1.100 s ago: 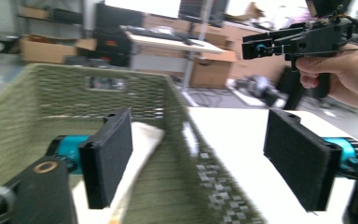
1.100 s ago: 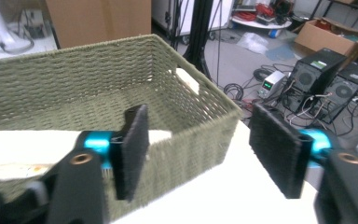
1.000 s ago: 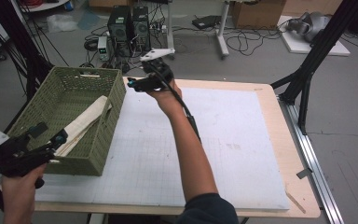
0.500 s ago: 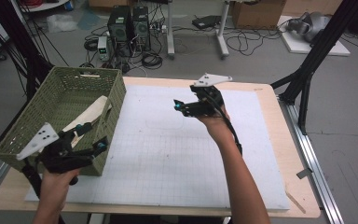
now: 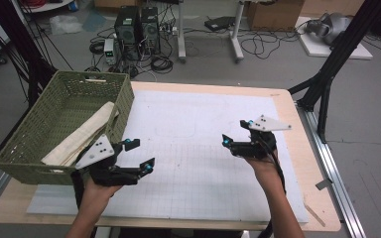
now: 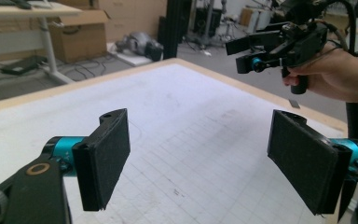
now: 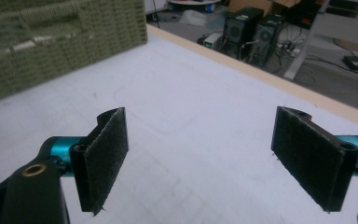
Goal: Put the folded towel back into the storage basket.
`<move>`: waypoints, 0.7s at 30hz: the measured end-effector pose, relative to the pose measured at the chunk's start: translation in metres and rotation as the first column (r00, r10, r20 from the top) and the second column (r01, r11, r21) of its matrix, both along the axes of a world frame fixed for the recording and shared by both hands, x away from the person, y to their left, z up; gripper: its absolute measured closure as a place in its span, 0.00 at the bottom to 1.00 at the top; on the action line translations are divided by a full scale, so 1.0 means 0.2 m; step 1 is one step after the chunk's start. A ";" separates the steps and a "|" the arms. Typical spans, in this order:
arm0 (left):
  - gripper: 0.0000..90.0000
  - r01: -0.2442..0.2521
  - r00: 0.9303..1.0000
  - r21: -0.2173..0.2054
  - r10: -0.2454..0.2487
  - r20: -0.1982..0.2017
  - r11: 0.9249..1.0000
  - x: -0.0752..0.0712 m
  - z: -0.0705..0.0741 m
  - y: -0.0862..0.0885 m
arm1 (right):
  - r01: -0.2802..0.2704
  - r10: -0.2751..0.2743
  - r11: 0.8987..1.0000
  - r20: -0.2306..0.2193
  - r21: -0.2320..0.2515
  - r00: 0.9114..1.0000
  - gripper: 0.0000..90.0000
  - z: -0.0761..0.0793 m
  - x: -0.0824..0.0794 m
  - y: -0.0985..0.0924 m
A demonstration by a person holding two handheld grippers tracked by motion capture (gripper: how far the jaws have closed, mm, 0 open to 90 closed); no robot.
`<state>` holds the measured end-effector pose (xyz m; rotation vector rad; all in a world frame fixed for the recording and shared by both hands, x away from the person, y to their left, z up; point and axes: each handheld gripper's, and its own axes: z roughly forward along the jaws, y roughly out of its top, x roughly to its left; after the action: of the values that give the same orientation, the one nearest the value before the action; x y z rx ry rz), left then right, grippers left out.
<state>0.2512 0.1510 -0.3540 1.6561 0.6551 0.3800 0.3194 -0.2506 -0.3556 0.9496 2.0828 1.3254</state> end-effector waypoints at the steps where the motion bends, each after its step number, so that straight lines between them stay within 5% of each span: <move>1: 0.24 0.006 1.000 -0.005 -0.006 0.001 1.000 0.01 -0.01 -0.01 | 0.007 -0.007 1.000 -0.001 -0.005 1.000 0.19 -0.02 -0.02 -0.02; 6: 0.21 0.049 0.999 -0.038 -0.049 -0.014 0.998 0.05 -0.09 -0.09 | 0.053 -0.053 0.998 -0.010 -0.027 0.999 0.19 -0.12 -0.13 -0.11; 18: 0.20 0.059 0.998 0.053 -0.059 -0.007 0.997 0.07 -0.28 -0.20 | 0.188 -0.187 0.982 0.039 -0.015 0.981 0.18 -0.26 -0.41 -0.32; 21: 0.20 0.040 0.999 0.053 -0.039 -0.010 0.998 0.08 -0.31 -0.19 | 0.194 -0.193 0.981 0.045 -0.013 0.980 0.18 -0.26 -0.42 -0.34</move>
<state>0.2663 0.1122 -0.4158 1.7195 0.6228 0.3640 0.2361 -0.3178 -0.4083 1.0770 1.9125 1.2146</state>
